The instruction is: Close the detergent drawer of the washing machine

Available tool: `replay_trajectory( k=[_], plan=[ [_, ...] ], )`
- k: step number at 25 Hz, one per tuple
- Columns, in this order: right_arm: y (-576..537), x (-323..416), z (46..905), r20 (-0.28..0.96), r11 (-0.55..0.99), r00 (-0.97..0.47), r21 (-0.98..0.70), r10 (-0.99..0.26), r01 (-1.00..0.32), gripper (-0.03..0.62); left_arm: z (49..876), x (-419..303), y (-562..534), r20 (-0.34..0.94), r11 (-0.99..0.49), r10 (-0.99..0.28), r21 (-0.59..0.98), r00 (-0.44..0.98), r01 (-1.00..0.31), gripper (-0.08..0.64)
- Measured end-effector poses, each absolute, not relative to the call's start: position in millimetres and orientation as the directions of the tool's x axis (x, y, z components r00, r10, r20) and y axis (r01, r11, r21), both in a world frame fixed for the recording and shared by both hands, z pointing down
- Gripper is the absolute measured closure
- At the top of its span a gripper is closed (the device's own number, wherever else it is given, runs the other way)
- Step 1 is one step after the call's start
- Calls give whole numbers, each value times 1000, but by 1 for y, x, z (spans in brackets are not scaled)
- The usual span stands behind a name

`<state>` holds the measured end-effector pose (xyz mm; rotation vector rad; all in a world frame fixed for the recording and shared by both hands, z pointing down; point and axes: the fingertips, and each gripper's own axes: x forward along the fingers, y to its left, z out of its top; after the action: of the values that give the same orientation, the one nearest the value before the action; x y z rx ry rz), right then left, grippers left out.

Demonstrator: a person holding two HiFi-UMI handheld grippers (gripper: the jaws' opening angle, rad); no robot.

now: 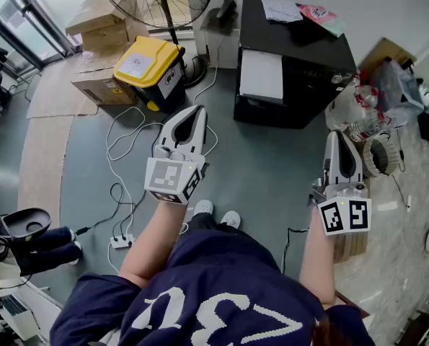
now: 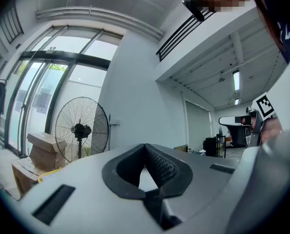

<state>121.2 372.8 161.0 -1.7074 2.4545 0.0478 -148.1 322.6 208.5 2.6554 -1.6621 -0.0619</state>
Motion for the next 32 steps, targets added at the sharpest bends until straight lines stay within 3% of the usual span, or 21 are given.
replay_trajectory(
  k=[17,32],
  plan=[
    [344,125,169,-169,385,-364,-118,-916,-915,578,220,-143,295,-11,-434,-901,23,434,-901,541],
    [187,100,159,-185,304,-283,-95,-941,-948,577,225,-155,109,-23,-513,-858,14,512,-858,541]
  ],
)
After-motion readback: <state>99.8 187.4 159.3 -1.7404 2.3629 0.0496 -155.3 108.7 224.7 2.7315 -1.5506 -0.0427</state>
